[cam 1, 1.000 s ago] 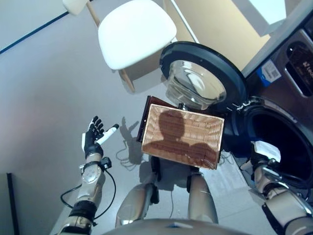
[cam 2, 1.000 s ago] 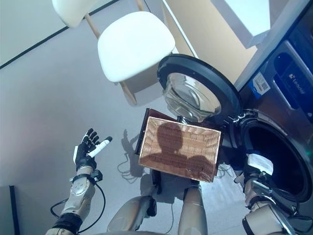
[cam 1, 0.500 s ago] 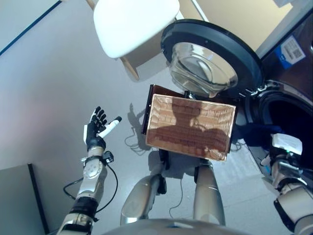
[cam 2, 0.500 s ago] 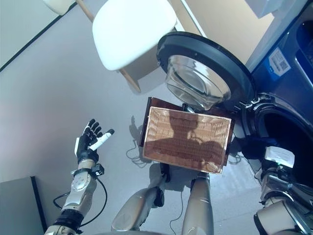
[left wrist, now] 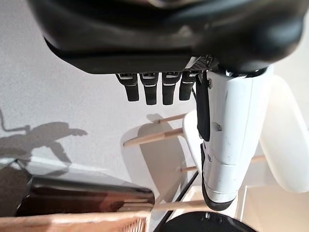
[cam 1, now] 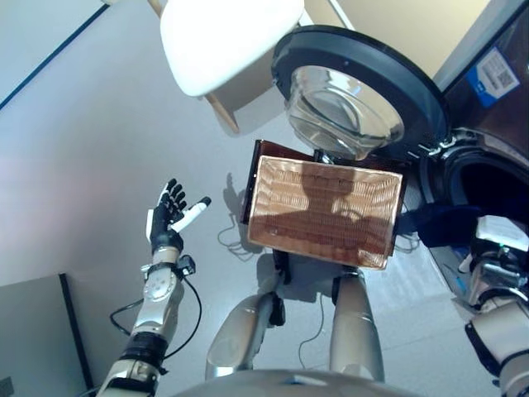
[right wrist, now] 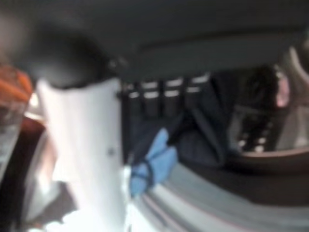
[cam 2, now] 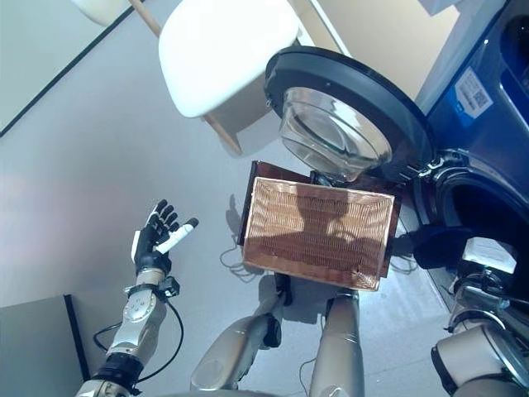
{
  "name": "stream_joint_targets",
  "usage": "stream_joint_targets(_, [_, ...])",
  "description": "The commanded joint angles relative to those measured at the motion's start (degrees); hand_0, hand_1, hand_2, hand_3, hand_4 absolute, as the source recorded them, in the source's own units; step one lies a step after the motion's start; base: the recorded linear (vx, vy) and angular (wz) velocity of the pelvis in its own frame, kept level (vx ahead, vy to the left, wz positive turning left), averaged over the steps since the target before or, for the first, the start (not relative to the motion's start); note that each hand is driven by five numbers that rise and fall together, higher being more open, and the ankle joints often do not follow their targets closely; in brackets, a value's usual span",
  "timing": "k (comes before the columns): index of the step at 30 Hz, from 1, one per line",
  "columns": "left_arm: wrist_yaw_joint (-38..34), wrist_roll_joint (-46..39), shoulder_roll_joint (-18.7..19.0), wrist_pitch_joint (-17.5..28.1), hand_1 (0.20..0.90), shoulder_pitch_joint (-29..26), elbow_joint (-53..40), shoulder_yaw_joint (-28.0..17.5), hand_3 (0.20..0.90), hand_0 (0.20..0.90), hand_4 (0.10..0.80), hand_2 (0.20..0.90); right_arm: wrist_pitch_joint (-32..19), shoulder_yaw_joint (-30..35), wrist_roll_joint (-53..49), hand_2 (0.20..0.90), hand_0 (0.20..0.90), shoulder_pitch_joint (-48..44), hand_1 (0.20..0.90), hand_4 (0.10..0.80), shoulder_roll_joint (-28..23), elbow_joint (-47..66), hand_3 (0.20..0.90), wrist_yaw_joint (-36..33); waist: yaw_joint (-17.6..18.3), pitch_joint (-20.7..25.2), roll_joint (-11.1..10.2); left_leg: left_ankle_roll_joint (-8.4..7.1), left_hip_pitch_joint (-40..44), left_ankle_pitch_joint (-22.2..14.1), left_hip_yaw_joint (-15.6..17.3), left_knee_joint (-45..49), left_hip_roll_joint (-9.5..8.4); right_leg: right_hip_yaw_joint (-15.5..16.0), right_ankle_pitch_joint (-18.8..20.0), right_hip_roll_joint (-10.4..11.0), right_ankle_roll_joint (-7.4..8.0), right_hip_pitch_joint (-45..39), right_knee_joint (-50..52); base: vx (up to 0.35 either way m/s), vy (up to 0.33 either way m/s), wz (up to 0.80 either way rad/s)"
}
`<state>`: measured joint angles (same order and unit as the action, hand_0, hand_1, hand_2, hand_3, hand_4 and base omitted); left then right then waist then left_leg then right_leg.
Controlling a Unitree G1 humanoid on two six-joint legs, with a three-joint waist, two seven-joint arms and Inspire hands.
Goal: Pick up the clothes and place them into the washing machine
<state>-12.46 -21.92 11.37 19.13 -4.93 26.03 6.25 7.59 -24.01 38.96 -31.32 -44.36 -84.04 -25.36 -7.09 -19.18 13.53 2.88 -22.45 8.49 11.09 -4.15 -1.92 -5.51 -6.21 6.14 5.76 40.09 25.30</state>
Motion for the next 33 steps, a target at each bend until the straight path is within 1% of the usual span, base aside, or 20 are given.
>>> stream_joint_targets(1, [-1.00, 0.09, -0.10, 4.45, 0.900, -0.20, -6.20, -1.61, 0.900, 0.900, 0.800, 0.900, 4.23, -4.96, 0.53, 0.900, 0.900, -2.16, 0.900, 0.800, -6.81, -2.32, 0.900, -2.77, -0.87, 1.77, 1.13, -3.03, -3.84, 0.91, -1.62, -0.85, -1.60, 1.68, 7.03, -0.83, -4.75, 1.88, -3.78, -0.038, -0.003, 0.05])
stream_joint_targets(5, [-1.72, 0.70, -0.01, 4.66, 0.900, -0.75, -7.59, -1.79, 0.900, 0.900, 0.800, 0.900, 3.74, -5.52, -0.45, 0.900, 0.900, -2.52, 0.900, 0.800, -5.28, -1.49, 0.900, -3.00, -0.84, 0.61, 1.30, -2.99, -5.07, 1.30, -1.43, -0.85, -1.64, 1.35, 7.08, -0.90, -4.92, 3.52, -3.10, -0.039, -0.002, 0.02])
stream_joint_targets(9, [-1.84, 0.64, -0.28, 4.82, 0.900, -0.87, -8.05, -1.69, 0.900, 0.900, 0.800, 0.900, 3.30, -5.93, -1.26, 0.900, 0.900, -2.78, 0.900, 0.800, -4.16, -1.15, 0.900, -3.19, -1.08, 0.38, 1.59, -2.97, -5.90, 1.55, -1.17, -0.85, -1.69, 1.23, 6.92, -0.83, -5.00, 4.81, -2.33, -0.008, 0.001, 0.00])
stream_joint_targets(10, [-1.84, 0.68, -0.33, 4.92, 0.900, -0.93, -8.45, -1.47, 0.900, 0.900, 0.800, 0.900, 3.00, -6.24, -2.00, 0.653, 0.653, -3.28, 0.653, 0.624, -3.37, -1.21, 0.653, -3.10, -1.28, 0.34, 1.83, -2.96, -6.33, 1.61, -1.06, -0.85, -1.78, 0.93, 6.86, -0.85, -5.06, 5.35, -2.08, 0.000, 0.000, 0.00])
stream_joint_targets(11, [-1.71, 0.59, -0.39, 4.97, 0.900, -0.88, -8.64, -1.49, 0.900, 0.900, 0.800, 0.900, 2.91, -6.26, -2.32, 0.507, 0.507, -3.54, 0.507, 0.520, -3.18, -1.30, 0.507, -3.13, -1.37, 0.29, 1.92, -2.98, -6.52, 1.70, -0.99, -0.85, -1.77, 0.85, 6.84, -0.82, -5.09, 5.58, -1.98, 0.000, 0.000, 0.00])
stream_joint_targets(12, [-1.67, 0.50, -0.41, 4.99, 0.900, -0.87, -8.98, -1.46, 0.900, 0.900, 0.800, 0.900, 2.85, -6.49, -2.35, 0.436, 0.436, -3.60, 0.436, 0.469, -2.85, -1.38, 0.436, -3.04, -1.45, 0.25, 2.03, -2.97, -6.62, 1.74, -0.99, -0.85, -1.82, 0.77, 6.85, -0.83, -5.10, 5.84, -1.81, 0.000, 0.000, 0.00])
stream_joint_targets(13, [-1.67, 0.50, -0.41, 4.99, 0.900, -0.86, -8.99, -1.47, 0.900, 0.900, 0.800, 0.900, 2.85, -6.50, -2.35, 0.392, 0.392, -3.61, 0.392, 0.437, -2.84, -1.39, 0.392, -3.04, -1.45, 0.26, 2.02, -2.97, -6.63, 1.74, -0.99, -0.85, -1.83, 0.76, 6.85, -0.83, -5.10, 5.87, -1.79, -0.006, 0.013, -0.03])
stream_joint_targets(14, [-1.58, 0.62, -0.36, 5.02, 0.900, -0.77, -9.41, -1.40, 0.900, 0.900, 0.800, 0.900, 2.77, -6.66, -2.46, 0.200, 0.200, -3.58, 0.200, 0.300, -2.41, -1.56, 0.200, -2.89, -1.55, 0.24, 2.20, -2.93, -6.76, 1.75, -0.96, -0.85, -1.84, 0.72, 6.80, -0.82, -5.13, 6.20, -1.50, 0.000, 0.000, 0.00])
stream_joint_targets(19, [-1.70, 0.60, -0.57, 5.23, 0.900, -0.36, -10.15, -1.94, 0.900, 0.900, 0.800, 0.900, 2.60, -7.42, -2.31, 0.200, 0.200, -3.51, 0.200, 0.300, -0.89, -1.60, 0.200, -2.82, -2.01, 0.71, 2.64, -2.90, -7.34, 1.81, -0.78, -0.85, -1.82, 0.51, 6.65, -0.86, -5.20, 7.29, -0.72, -0.005, 0.009, -0.01])
stream_joint_targets(25, [-2.20, 0.97, -0.45, 5.32, 0.900, 0.01, -10.10, -2.74, 0.900, 0.900, 0.800, 0.900, 2.23, -8.16, -2.06, 0.200, 0.200, -3.75, 0.200, 0.300, -0.43, -0.20, 0.200, -3.42, -1.80, 1.07, 2.11, -3.05, -7.45, 1.77, -0.64, -0.85, -1.75, 0.42, 6.53, -1.16, -5.27, 7.62, -0.42, -0.002, 0.001, -0.01])
stream_joint_targets(27, [-2.72, 1.17, -0.36, 5.35, 0.900, -0.08, -9.49, -3.47, 0.900, 0.900, 0.800, 0.900, 1.80, -8.32, -2.37, 0.200, 0.200, -4.23, 0.200, 0.300, -0.93, 0.87, 0.200, -3.78, -1.56, 1.03, 1.69, -3.16, -7.46, 1.68, -0.67, -0.85, -1.66, 0.39, 6.47, -1.30, -5.24, 7.79, -0.28, 0.000, 0.000, 0.00])
stream_joint_targets(33, [-2.71, 1.21, -0.07, 5.33, 0.900, 0.13, -8.72, -4.22, 0.900, 0.900, 0.800, 0.900, 1.51, -7.97, -3.25, 0.200, 0.200, -5.35, 0.200, 0.300, -2.64, 1.21, 0.200, -4.33, -1.45, 1.42, 1.39, -3.20, -7.41, 1.58, -0.68, -0.85, -1.56, 0.51, 6.48, -1.26, -5.17, 7.76, -0.24, 0.000, 0.000, 0.00])
